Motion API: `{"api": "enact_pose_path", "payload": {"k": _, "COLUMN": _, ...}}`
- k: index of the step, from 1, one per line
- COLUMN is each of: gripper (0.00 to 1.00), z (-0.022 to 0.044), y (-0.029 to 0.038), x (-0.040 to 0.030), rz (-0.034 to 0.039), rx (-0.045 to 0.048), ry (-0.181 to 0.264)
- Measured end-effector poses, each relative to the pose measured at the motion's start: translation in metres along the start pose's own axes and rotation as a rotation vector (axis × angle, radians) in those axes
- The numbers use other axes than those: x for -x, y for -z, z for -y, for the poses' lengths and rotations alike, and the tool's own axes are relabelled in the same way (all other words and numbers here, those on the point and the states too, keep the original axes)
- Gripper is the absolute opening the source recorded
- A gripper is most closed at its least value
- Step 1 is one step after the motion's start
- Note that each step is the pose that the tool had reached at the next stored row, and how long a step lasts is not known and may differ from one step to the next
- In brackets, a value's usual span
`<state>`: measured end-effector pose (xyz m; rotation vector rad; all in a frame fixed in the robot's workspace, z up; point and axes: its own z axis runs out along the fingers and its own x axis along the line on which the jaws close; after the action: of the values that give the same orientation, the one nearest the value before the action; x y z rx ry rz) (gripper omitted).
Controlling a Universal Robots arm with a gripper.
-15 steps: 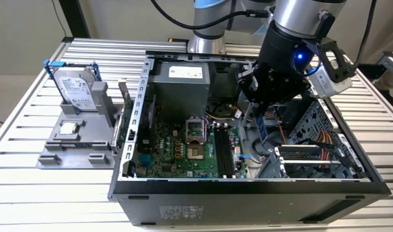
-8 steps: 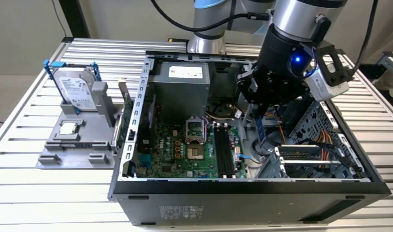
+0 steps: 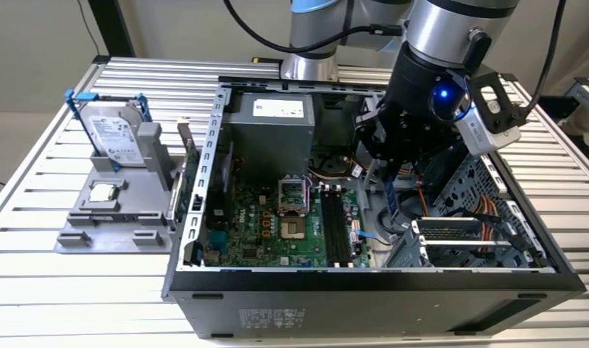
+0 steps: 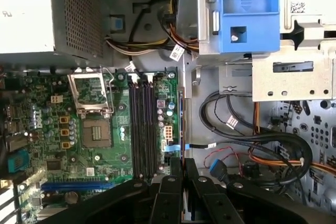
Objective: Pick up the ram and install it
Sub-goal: 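Insert the ram into the slot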
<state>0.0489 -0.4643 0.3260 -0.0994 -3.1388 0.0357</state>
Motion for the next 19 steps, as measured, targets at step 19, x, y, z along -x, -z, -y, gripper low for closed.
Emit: {"api": "enact_pose_path", "payload": {"k": 19, "gripper": 0.0, "z": 0.0022, "y": -0.0053, "x": -0.0065, "rz": 0.0011, "rx": 0.0006, "ry": 0.008}}
